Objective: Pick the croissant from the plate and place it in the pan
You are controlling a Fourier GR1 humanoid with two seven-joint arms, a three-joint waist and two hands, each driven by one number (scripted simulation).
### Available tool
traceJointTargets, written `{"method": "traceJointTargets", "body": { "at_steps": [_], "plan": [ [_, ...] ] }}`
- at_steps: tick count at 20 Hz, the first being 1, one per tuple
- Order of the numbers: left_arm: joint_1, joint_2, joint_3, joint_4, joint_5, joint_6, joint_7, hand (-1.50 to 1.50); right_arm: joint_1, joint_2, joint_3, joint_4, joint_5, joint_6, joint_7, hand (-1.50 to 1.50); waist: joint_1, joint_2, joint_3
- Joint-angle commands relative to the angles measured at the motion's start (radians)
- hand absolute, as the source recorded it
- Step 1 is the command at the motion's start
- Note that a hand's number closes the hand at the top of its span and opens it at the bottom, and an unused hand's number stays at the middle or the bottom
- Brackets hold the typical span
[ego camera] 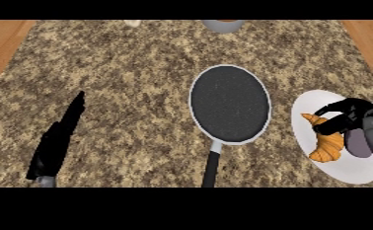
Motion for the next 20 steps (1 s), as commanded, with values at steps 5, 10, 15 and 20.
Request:
{"method": "traceJointTargets", "body": {
  "at_steps": [5, 10, 15, 20],
  "plan": [
    [0.028, -0.012, 0.014, -0.009, -0.035, 0.003, -0.023, 0.00, 0.083, 0.050, -0.016, -0.083, 0.041, -0.017, -0.052, 1.50, 0.002, 0.007, 0.014],
    [0.025, 0.010, 0.054, -0.026, 0.012, -0.012, 0.036, 0.00, 0.259, -0.136, 0.128, -0.354, 0.250, -0.003, -0.294, 1.50, -0.032, -0.004, 0.014],
    [0.070, -0.009, 0.042, -0.016, -0.005, -0.002, -0.036, 0.00, 0.373, -0.244, 0.057, -0.425, 0.414, -0.228, -0.451, 1.50, -0.033, -0.001, 0.014],
    [0.033, -0.003, 0.032, -0.043, -0.003, -0.019, 0.015, 0.00, 0.290, -0.241, 0.004, -0.590, 0.542, -0.436, -0.478, 1.50, -0.025, -0.003, 0.015]
  ]
}}
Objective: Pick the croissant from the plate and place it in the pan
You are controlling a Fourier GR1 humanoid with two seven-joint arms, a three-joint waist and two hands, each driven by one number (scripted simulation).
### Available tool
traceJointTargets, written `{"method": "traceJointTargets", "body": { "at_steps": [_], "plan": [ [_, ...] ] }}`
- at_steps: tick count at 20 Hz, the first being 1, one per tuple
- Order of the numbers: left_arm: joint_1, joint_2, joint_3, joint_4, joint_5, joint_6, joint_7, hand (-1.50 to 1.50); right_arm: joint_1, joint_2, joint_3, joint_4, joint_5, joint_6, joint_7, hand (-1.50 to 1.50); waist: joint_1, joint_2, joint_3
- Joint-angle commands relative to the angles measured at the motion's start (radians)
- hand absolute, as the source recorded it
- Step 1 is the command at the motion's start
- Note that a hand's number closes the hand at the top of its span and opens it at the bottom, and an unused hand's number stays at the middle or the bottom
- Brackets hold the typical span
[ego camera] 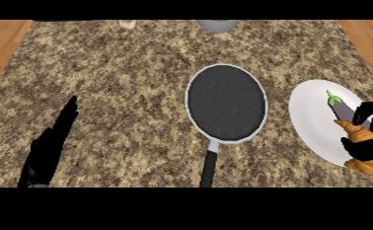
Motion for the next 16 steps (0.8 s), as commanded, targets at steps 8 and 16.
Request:
{"method": "traceJointTargets", "body": {
  "at_steps": [8, 16],
  "plan": [
    [-0.068, -0.021, 0.001, 0.015, -0.013, 0.001, 0.048, 0.00, -0.036, 0.008, -0.075, -0.349, 0.144, -0.176, -0.064, 1.50, 0.023, 0.009, 0.001],
    [-0.045, -0.016, 0.009, 0.039, -0.015, -0.044, -0.021, 0.00, -0.329, 0.252, 0.058, -0.190, 0.159, -0.091, 0.008, 1.50, 0.042, 0.012, 0.001]
  ]
}}
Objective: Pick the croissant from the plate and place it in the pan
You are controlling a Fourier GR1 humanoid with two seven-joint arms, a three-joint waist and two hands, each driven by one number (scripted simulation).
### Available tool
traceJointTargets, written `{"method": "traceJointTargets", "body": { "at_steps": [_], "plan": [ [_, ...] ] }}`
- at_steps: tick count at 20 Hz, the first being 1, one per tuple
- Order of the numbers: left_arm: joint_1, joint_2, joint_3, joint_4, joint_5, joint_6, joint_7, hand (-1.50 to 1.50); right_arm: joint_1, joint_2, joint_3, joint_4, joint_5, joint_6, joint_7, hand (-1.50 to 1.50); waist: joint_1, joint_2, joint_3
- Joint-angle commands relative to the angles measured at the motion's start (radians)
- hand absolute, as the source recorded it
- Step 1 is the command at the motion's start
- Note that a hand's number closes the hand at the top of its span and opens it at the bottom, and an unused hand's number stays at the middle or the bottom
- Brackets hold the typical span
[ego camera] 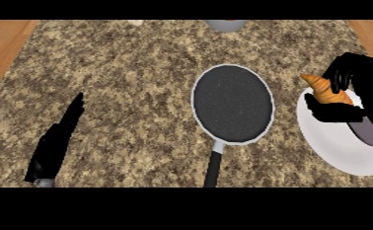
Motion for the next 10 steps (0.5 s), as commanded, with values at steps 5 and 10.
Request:
{"method": "traceJointTargets", "body": {
  "at_steps": [5, 10],
  "plan": [
    [-0.062, -0.023, -0.002, 0.035, -0.016, -0.006, 0.013, 0.00, -0.239, 0.270, 0.089, 0.323, 0.049, -0.033, -0.009, 1.50, 0.007, 0.004, 0.001],
    [0.009, -0.015, 0.002, -0.003, -0.019, -0.016, -0.011, 0.00, -0.373, 0.412, 0.096, 0.611, 0.084, -0.090, -0.064, 1.50, 0.018, 0.005, 0.001]
  ]
}}
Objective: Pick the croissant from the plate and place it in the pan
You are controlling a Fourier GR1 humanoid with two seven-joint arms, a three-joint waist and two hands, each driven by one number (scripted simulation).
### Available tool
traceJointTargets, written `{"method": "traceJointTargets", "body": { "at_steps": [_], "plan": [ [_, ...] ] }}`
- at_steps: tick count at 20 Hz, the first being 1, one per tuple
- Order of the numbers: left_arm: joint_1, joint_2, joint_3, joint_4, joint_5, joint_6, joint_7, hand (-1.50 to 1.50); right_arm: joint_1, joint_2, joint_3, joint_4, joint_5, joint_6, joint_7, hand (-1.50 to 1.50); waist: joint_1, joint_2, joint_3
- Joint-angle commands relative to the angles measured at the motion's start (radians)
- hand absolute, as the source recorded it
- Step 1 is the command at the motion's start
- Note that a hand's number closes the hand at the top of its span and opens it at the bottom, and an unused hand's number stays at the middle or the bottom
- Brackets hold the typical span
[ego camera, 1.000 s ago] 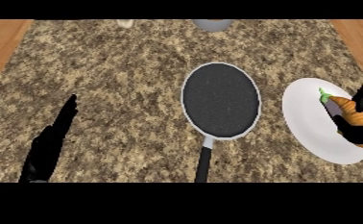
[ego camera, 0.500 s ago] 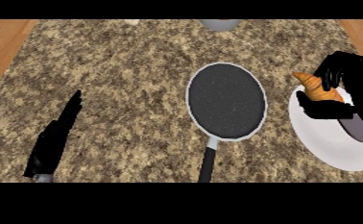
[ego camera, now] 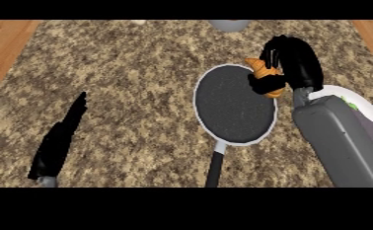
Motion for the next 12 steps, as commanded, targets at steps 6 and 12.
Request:
{"method": "traceJointTargets", "body": {
  "at_steps": [6, 12],
  "plan": [
    [-0.035, -0.032, -0.017, 0.000, -0.018, 0.006, 0.030, 0.00, -0.198, 0.200, 0.049, 0.537, 0.104, -0.065, -0.126, 1.50, 0.016, 0.008, 0.001],
    [-0.020, 0.004, 0.011, -0.014, -0.003, -0.021, 0.023, 0.00, -0.210, 0.328, -0.125, 0.652, -0.108, -0.011, -0.097, -1.50, 0.016, 0.009, 0.002]
  ]
}}
